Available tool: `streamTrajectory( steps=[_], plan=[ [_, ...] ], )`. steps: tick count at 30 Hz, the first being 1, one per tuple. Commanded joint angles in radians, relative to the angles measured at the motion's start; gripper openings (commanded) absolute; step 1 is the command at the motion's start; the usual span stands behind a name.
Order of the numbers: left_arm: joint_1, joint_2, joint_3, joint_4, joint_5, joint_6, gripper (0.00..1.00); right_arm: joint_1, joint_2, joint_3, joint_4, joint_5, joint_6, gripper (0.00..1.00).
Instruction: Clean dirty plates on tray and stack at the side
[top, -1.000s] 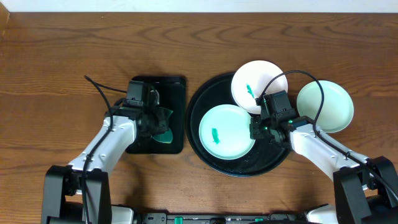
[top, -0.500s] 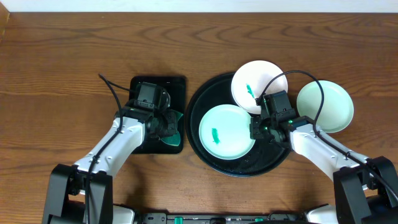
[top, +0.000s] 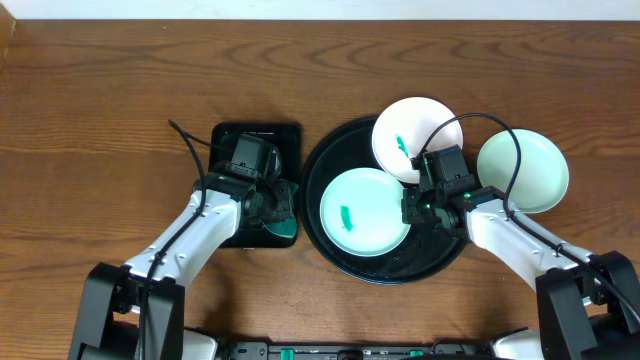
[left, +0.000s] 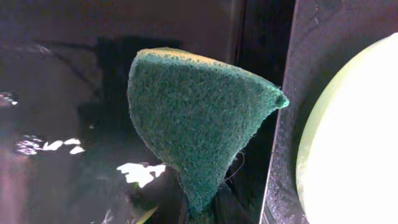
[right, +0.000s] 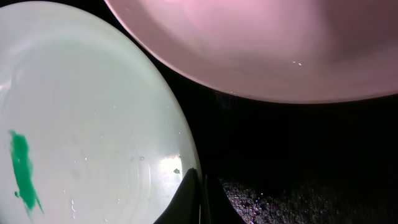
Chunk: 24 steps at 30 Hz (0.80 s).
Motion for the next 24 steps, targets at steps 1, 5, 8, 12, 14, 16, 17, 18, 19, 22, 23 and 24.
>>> streamTrajectory(
  steps=[1, 5, 8, 12, 14, 16, 17, 18, 19, 22, 23, 24],
  plan=[
    [-0.010, 0.002, -0.016, -0.003, 0.020, -0.013, 0.07, 0.002, -0.010, -0.005, -0.010, -0.001, 0.006, 0.01],
    [-0.009, 0.000, -0.014, 0.001, 0.001, -0.013, 0.07, 0.002, -0.010, -0.005, -0.010, 0.000, 0.006, 0.01],
    [-0.010, -0.016, -0.002, 0.000, -0.087, -0.012, 0.07, 0.002, -0.010, -0.005, -0.010, -0.001, 0.006, 0.01],
    [-0.010, -0.070, 0.028, 0.000, -0.211, -0.008, 0.07, 0.002, -0.010, -0.005, -0.010, -0.001, 0.006, 0.01],
    [-0.009, -0.109, 0.047, 0.000, -0.251, -0.008, 0.07, 0.002, -0.010, -0.005, -0.010, -0.001, 0.006, 0.01],
    [-0.010, -0.154, 0.071, 0.000, -0.277, -0.008, 0.07, 0.002, -0.010, -0.005, -0.010, -0.001, 0.006, 0.01],
    [-0.010, -0.169, 0.081, 0.000, -0.277, 0.000, 0.07, 0.002, -0.010, -0.005, -0.010, -0.001, 0.006, 0.01],
    [-0.010, -0.183, 0.093, -0.001, -0.277, 0.006, 0.07, 0.002, -0.010, -0.005, -0.010, -0.001, 0.006, 0.01],
    [-0.010, -0.192, 0.105, -0.005, -0.277, 0.006, 0.07, 0.002, -0.010, -0.005, -0.010, -0.001, 0.007, 0.01],
    [-0.010, -0.197, 0.120, -0.015, -0.276, 0.006, 0.07, 0.002, -0.010, -0.005, -0.013, -0.001, 0.050, 0.01],
    [-0.010, -0.196, 0.120, -0.023, -0.276, 0.006, 0.07, 0.002, -0.010, -0.005, -0.018, -0.001, 0.072, 0.01],
    [-0.010, -0.195, 0.120, -0.035, -0.276, 0.006, 0.07, 0.002, -0.010, -0.005, -0.025, -0.001, 0.089, 0.01]
  ],
)
